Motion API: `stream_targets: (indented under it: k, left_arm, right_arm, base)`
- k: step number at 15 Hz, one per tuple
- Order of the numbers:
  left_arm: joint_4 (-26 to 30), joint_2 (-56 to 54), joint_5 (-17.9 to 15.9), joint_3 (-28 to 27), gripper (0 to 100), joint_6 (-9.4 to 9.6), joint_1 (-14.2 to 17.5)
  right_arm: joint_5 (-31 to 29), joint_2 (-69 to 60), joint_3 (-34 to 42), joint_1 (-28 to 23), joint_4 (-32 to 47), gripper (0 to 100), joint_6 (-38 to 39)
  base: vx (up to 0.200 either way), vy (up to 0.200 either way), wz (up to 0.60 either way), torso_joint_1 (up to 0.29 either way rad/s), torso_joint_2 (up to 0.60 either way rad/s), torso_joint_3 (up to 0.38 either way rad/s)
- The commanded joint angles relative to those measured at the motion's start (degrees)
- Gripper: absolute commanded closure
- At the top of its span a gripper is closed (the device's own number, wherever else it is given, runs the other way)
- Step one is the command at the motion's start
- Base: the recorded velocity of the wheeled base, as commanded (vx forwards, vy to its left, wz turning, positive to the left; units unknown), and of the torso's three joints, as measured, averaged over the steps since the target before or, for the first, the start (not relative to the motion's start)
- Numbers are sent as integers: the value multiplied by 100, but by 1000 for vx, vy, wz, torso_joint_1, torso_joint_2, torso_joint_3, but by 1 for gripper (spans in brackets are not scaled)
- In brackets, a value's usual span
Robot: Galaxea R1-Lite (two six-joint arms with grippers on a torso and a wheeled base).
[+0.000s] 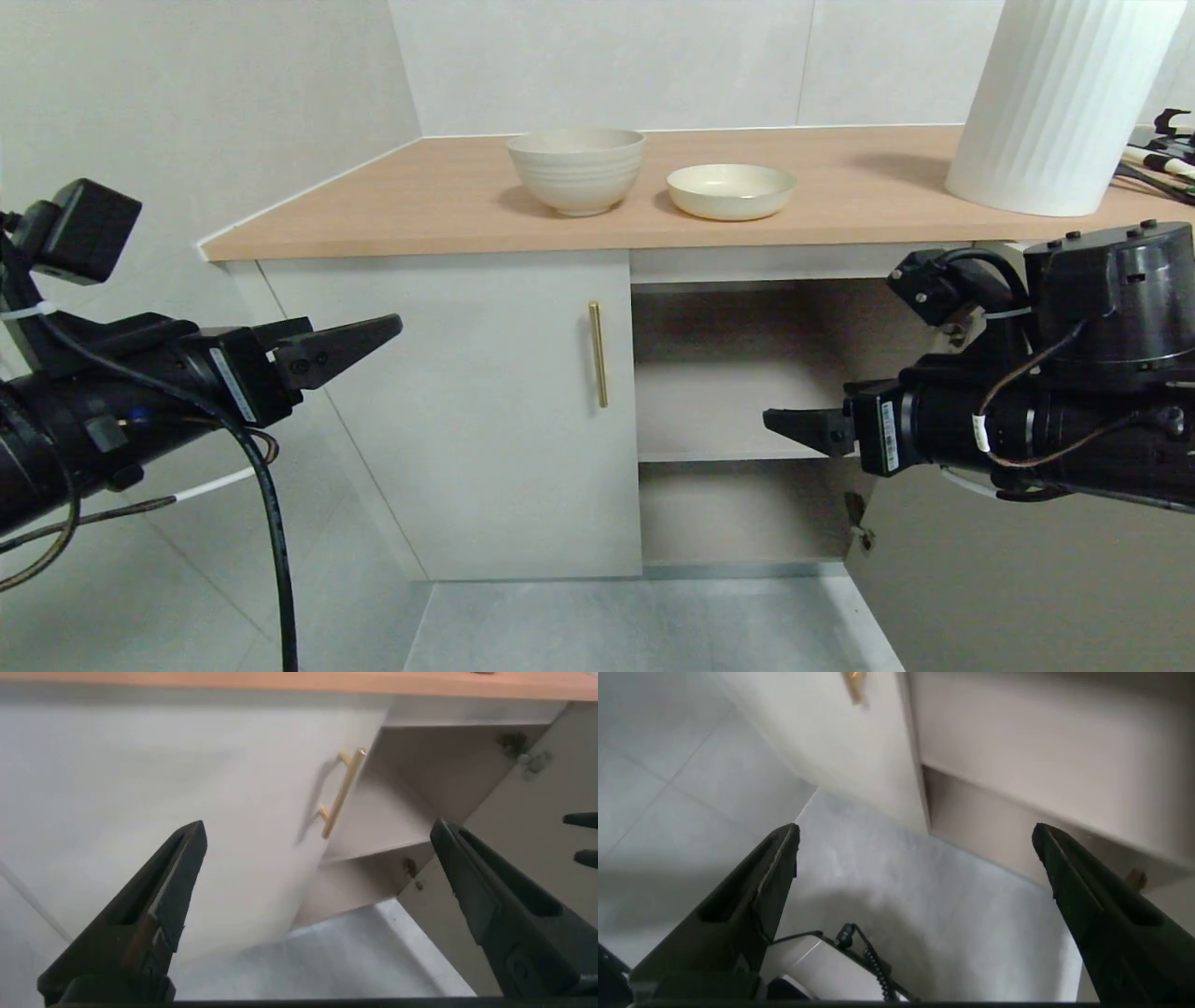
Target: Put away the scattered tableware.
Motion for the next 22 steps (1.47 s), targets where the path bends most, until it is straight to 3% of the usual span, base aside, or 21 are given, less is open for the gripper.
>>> stream_targets:
  k: [1,11,22]
  left_arm:
    - [39,-107,3,22,0,3,12]
    - [48,-169,-6,31,0,-6,12]
    - [13,69,-24,48,0,-6,12]
  right_arm:
    - [16,-90,30,22,-5,0,-1]
    - [34,-213,57,31,-5,0,-36]
    - [42,-178,48,31,-5,0,-36]
  base:
    - [0,0,0,0,0,0]
    - [0,0,0,0,0,0]
    - [0,0,0,130,-396,-270]
